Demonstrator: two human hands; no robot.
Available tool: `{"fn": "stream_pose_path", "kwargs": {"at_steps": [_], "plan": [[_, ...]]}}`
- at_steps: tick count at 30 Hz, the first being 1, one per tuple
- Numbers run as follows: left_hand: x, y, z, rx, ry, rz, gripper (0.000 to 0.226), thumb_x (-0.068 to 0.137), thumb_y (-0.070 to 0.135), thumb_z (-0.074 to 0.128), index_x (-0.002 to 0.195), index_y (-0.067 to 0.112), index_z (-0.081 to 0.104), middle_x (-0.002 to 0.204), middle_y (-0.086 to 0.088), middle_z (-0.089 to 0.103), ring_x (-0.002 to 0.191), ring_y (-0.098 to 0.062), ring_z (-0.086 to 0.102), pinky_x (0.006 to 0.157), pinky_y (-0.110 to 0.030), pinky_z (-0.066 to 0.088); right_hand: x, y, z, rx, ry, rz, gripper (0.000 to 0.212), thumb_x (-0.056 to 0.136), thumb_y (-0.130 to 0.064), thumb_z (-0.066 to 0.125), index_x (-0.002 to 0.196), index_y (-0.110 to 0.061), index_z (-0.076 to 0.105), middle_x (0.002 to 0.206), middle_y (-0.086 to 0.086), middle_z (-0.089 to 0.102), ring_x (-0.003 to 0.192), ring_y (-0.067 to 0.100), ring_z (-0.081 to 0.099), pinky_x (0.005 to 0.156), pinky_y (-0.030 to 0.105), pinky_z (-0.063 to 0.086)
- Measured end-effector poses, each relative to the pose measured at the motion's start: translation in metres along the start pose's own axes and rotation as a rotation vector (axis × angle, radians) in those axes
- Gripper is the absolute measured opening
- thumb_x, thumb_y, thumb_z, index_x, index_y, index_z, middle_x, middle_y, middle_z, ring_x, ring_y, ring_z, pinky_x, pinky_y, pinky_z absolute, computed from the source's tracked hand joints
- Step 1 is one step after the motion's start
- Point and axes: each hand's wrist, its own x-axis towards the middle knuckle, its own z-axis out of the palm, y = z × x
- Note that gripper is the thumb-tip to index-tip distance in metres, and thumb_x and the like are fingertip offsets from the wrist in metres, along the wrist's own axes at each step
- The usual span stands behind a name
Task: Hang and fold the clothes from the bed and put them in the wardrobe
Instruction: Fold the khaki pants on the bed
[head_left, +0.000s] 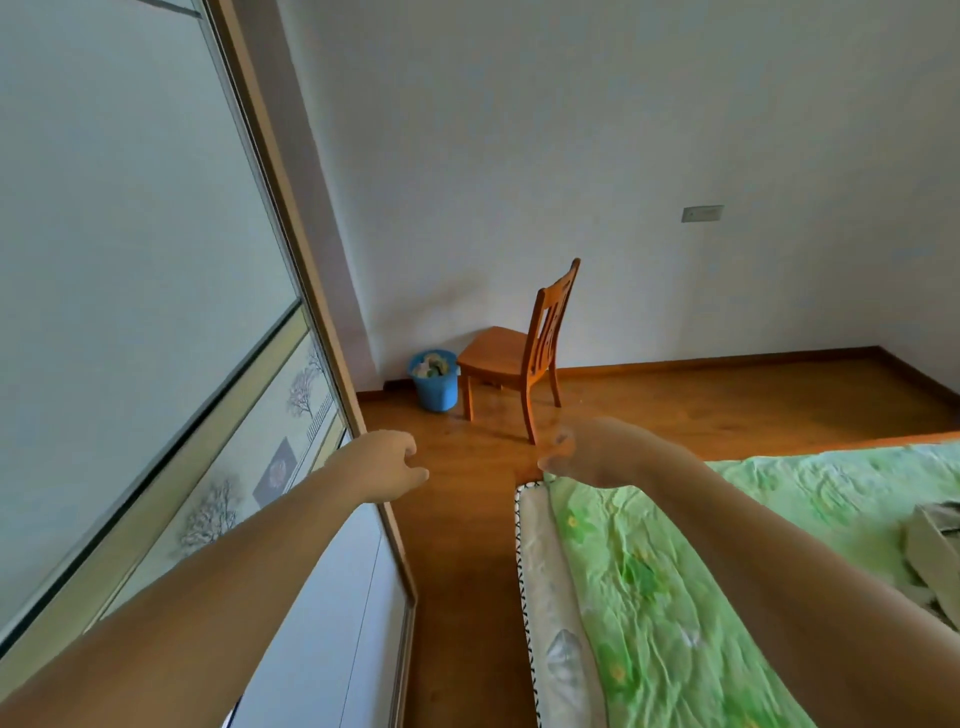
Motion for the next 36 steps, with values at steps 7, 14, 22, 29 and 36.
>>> {"fn": "stream_pose_path", "kwargs": {"at_steps": [7,14,22,29,36], "plan": [[0.12,-0.001,-0.011,0.004,-0.039,0.018,0.058,0.097,0.046,0.059,0.147,0.019,0.046,0.147,-0.004,0.052,0.131,-0.023,0.052,0.105,-0.037,0.046,0.103,0.021,-0.025,-0.01,-0.003,0.009,0.068,0.09,-0.063,0.057,0.148,-0.028,0.045,0.147,0.001,0.053,0.131,0.026,0.052,0.105,0.043,0.046],[0.257,0.0,-0.026,0.057,-0.051,0.105,0.054,0.096,0.048,0.058,0.142,0.019,0.052,0.138,-0.003,0.059,0.121,-0.021,0.058,0.092,-0.032,0.048,0.203,0.041,-0.053,-0.038,0.019,0.112,0.061,0.095,-0.054,0.057,0.146,-0.023,0.048,0.145,0.005,0.055,0.129,0.028,0.053,0.101,0.041,0.047],[0.406,0.041,-0.041,0.068,-0.095,0.222,0.05,0.095,0.045,0.059,0.14,0.023,0.053,0.139,-0.002,0.058,0.12,-0.02,0.058,0.093,-0.035,0.051,0.279,0.092,-0.078,0.047,0.077,0.277,0.06,0.095,-0.052,0.059,0.146,-0.023,0.047,0.142,0.006,0.056,0.125,0.027,0.055,0.09,0.035,0.045],[0.533,0.099,-0.032,0.091,-0.176,0.379,0.042,0.092,0.046,0.065,0.127,0.024,0.061,0.126,0.0,0.063,0.108,-0.016,0.061,0.086,-0.032,0.054,0.352,0.167,-0.083,0.121,0.079,0.414,0.059,0.094,-0.056,0.06,0.143,-0.023,0.05,0.138,0.005,0.06,0.12,0.026,0.058,0.083,0.033,0.045],[0.651,0.145,-0.037,0.125,-0.23,0.458,0.052,0.093,0.047,0.062,0.141,0.026,0.053,0.143,-0.001,0.056,0.123,-0.02,0.058,0.093,-0.033,0.053,0.449,0.226,-0.115,0.17,0.142,0.456,0.058,0.093,-0.056,0.061,0.141,-0.024,0.052,0.136,0.003,0.061,0.119,0.025,0.06,0.085,0.033,0.048]]}}
